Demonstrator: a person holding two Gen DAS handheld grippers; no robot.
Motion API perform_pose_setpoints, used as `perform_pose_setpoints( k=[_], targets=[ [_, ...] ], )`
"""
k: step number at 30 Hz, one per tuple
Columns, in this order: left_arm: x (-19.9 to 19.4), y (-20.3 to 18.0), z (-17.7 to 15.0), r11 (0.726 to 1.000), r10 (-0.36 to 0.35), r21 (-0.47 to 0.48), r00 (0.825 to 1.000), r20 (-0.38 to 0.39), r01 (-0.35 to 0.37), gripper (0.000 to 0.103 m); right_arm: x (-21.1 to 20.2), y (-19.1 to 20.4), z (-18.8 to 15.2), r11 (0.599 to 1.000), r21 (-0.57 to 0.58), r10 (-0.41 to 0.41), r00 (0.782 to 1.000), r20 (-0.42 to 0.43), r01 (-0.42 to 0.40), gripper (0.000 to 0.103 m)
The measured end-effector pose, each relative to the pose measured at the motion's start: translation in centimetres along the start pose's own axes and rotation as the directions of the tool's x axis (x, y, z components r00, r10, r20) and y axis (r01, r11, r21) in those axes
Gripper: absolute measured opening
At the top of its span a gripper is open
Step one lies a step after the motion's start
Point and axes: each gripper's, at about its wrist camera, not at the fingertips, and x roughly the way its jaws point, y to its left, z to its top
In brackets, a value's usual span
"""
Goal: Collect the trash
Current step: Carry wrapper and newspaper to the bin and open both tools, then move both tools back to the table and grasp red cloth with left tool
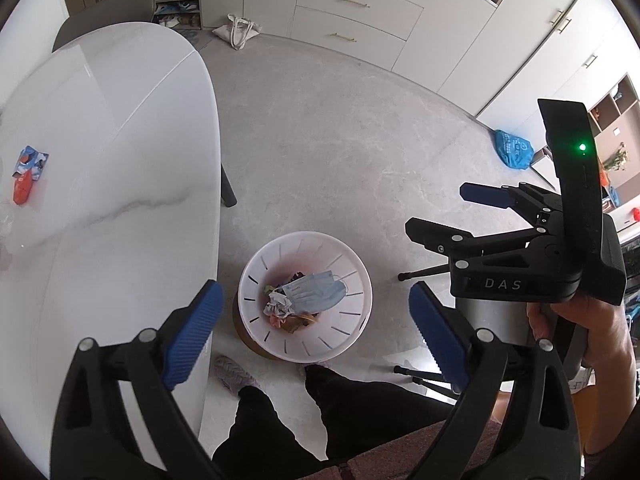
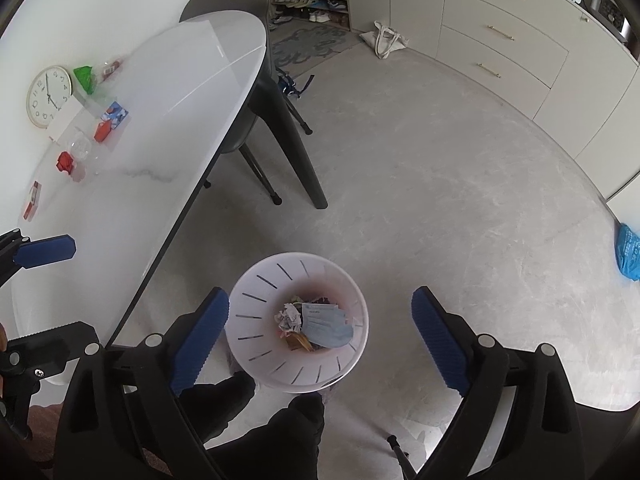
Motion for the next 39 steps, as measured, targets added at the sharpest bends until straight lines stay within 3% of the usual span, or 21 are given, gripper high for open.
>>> perform_pose_setpoints(
  k=[15,26,29,34,39],
  targets=[
    [-1.6,1.6,-1.2,0.997,0.041,-0.067,0.999,0.031,-0.039,0.092,-0.7,2.5,1.3,0.999,-0.036,0.01,1.0,0.025,-0.009,0.093],
    [-5.2,8.5,-2.7,0.965,0.138,-0.234,0.987,0.082,-0.115,0.095,-1.4,8.8,4.5,0.988,-0.147,0.068,0.995,0.074,-0.056,0.097],
    [-6.7,11.3,-3.1,0.944,0.176,-0.298,0.979,0.1,-0.139,0.095,-1.1,11.2,5.6,0.98,-0.183,0.096,0.992,0.081,-0.079,0.097],
    [-9.1,17.7,-4.1,0.885,0.251,-0.43,0.96,0.122,-0.177,0.095,-0.4,15.9,7.6,0.961,-0.249,0.143,0.986,0.083,-0.118,0.097],
    [-11.1,25.5,-5.4,0.802,0.348,-0.552,0.93,0.117,-0.23,0.095,0.4,20.7,9.8,0.939,-0.306,0.192,0.978,0.079,-0.16,0.097]
  ],
)
